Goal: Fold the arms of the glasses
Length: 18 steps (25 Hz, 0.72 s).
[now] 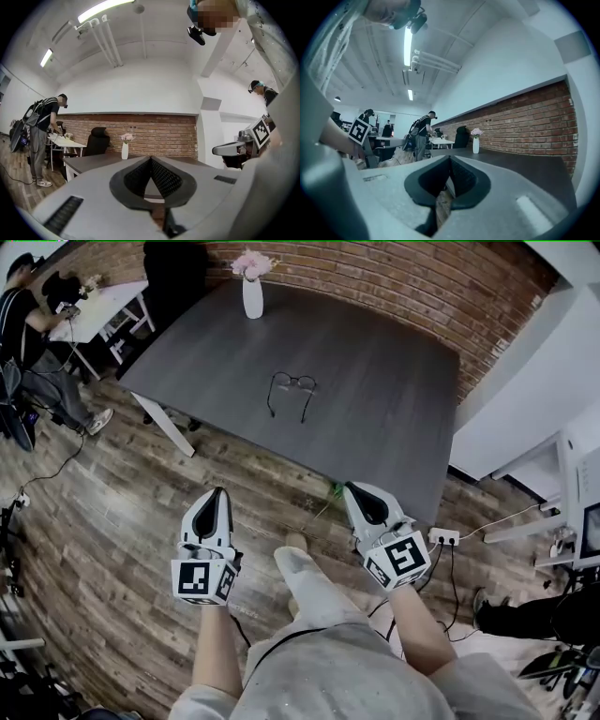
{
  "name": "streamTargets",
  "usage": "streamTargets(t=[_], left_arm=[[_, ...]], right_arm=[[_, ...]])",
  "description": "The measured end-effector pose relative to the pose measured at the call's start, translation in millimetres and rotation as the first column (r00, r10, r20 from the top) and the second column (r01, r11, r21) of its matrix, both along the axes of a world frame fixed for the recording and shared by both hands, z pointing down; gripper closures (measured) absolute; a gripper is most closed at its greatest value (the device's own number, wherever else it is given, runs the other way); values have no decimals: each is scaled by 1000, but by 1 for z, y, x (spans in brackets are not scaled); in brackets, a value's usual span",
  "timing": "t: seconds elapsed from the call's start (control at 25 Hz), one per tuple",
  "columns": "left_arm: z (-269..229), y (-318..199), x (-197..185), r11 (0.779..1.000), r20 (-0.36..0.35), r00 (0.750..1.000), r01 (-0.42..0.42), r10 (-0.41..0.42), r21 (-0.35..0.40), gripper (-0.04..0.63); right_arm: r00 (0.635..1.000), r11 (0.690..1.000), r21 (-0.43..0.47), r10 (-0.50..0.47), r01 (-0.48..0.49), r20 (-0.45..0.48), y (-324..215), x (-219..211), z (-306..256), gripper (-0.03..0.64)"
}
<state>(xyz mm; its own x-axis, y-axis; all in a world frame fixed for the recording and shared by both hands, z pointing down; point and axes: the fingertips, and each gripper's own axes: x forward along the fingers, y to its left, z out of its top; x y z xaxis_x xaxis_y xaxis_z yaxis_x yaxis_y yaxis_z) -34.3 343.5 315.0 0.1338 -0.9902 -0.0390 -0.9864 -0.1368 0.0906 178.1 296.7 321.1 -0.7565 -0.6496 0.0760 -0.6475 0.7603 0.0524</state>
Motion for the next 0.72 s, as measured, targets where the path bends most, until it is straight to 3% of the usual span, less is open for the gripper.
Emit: streamTargets(t=[0.36, 0.72], left_arm=[[14, -58, -21, 1000, 8, 1000, -23, 23, -12, 597], [32, -140, -38, 992, 19, 993, -111, 112, -64, 597]], right_arm=[[1000, 1000, -4, 12, -12, 0, -62, -24, 4, 615], [999, 998, -52, 35, -36, -22, -137, -53, 25, 614]])
